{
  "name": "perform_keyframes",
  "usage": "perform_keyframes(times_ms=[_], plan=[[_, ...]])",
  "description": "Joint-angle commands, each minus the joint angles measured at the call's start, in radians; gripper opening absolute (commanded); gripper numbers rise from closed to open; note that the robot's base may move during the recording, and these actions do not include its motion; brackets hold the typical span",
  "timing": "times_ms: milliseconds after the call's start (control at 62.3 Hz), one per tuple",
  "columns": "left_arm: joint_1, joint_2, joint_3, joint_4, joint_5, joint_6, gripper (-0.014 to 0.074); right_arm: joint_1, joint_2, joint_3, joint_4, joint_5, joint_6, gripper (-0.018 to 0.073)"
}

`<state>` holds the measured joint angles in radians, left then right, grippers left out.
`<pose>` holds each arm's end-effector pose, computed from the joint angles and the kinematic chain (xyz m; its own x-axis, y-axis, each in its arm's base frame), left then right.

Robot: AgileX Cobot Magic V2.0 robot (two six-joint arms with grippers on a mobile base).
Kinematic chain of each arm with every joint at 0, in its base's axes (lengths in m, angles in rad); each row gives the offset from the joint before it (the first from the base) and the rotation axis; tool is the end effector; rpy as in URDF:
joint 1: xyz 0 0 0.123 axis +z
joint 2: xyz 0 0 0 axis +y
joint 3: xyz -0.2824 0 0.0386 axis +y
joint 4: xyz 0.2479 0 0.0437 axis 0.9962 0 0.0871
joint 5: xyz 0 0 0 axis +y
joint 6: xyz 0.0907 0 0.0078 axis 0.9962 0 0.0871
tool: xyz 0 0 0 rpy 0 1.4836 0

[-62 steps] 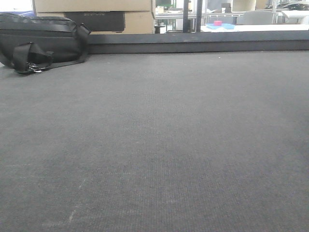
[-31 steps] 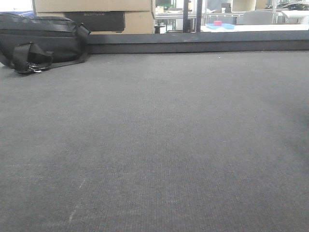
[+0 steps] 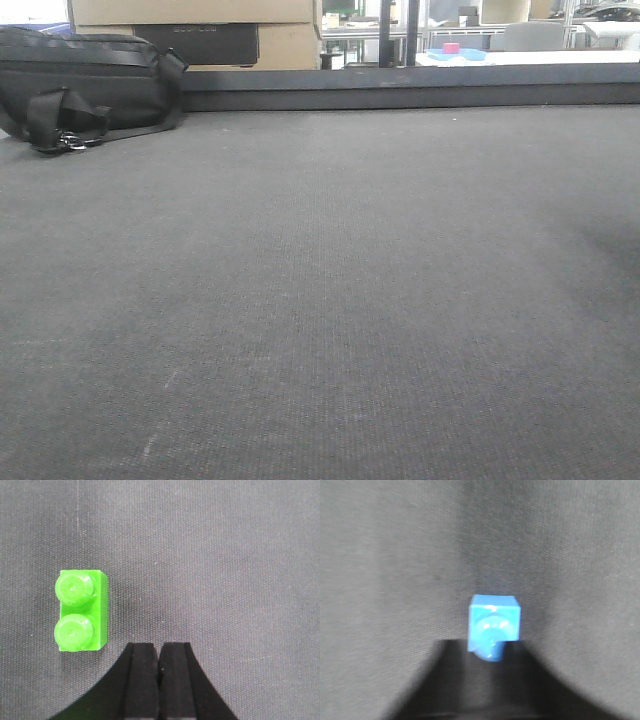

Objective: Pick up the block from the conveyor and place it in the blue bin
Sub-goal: 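Close left gripper on green block and right gripper on blue block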

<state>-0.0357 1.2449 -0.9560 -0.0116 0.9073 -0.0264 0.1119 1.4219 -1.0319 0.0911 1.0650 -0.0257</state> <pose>0.2365 -0.0093 0.2926 -0.8955 -0.0016 -0.4451 0.0097 0.9997 -0.0231 0.2581 0.0363 0.2653 -0.9752 -0.0910 -0.2018 -0.1093 0.9906 0.0817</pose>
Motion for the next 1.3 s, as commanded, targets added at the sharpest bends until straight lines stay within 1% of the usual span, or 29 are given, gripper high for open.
perform_keyframes(times_ms=[0,48,80,144,321,449,658,738,786,834,883,931,979,1059,1139,1203,1252,1284], plan=[[0.003,-0.001,-0.010,-0.009,-0.014,-0.005,-0.0111,0.001,0.017,-0.008,-0.030,-0.006,0.001,0.0330],[0.003,-0.001,-0.010,-0.009,-0.014,-0.005,-0.0111,0.000,0.026,-0.008,-0.030,-0.006,0.010,0.0401],[0.003,-0.001,-0.010,-0.009,-0.014,-0.005,-0.0111,0.000,0.033,-0.008,-0.030,-0.006,0.026,0.0431],[0.003,-0.001,-0.010,-0.009,-0.011,-0.005,-0.0111,0.000,0.051,-0.006,-0.031,-0.014,0.036,0.0440],[0.003,-0.001,-0.010,-0.009,-0.009,-0.005,-0.0111,0.000,0.108,0.044,-0.031,-0.078,0.036,0.0389],[0.003,-0.001,-0.010,-0.009,-0.009,-0.005,-0.0111,0.000,0.143,0.048,-0.029,-0.116,0.036,0.0342],[0.003,-0.001,-0.010,-0.009,-0.003,-0.005,-0.0111,0.000,0.170,0.048,-0.025,-0.118,0.036,0.0275],[0.003,-0.001,-0.010,-0.009,-0.001,-0.005,-0.0111,0.000,0.171,0.048,-0.025,-0.118,0.036,0.0218],[0.003,-0.001,-0.010,-0.009,0.009,-0.005,-0.0111,0.000,0.171,0.048,-0.025,-0.112,0.036,0.0144],[0.003,-0.001,-0.010,-0.010,0.025,-0.018,-0.0111,0.000,0.171,0.048,-0.027,-0.106,0.036,0.0054],[0.009,-0.001,-0.019,-0.010,0.046,-0.073,-0.0111,0.000,0.171,0.048,-0.032,-0.100,0.036,-0.0066],[0.024,-0.001,-0.034,-0.010,0.065,-0.090,-0.0111,0.000,0.169,0.046,-0.037,-0.104,0.036,-0.0167],[0.045,-0.001,-0.055,-0.011,0.093,-0.090,-0.0111,0.000,0.161,0.042,-0.037,-0.112,0.041,-0.0161],[0.073,-0.001,-0.094,0.020,0.122,-0.055,-0.0111,0.000,0.130,0.025,-0.031,-0.112,0.047,-0.0162],[0.090,-0.001,-0.109,0.079,0.129,-0.027,-0.0111,0.000,0.086,-0.001,-0.025,-0.108,0.047,-0.0162],[0.090,-0.001,-0.109,0.136,0.129,-0.025,-0.0106,0.000,0.041,-0.024,-0.023,-0.104,0.047,-0.0162],[0.090,-0.001,-0.109,0.158,0.130,-0.025,-0.0083,0.000,0.003,-0.040,-0.023,-0.101,0.047,-0.0162],[0.090,-0.001,-0.109,0.159,0.130,-0.025,-0.0046,0.000,-0.019,-0.046,-0.023,-0.103,0.047,-0.0162]])
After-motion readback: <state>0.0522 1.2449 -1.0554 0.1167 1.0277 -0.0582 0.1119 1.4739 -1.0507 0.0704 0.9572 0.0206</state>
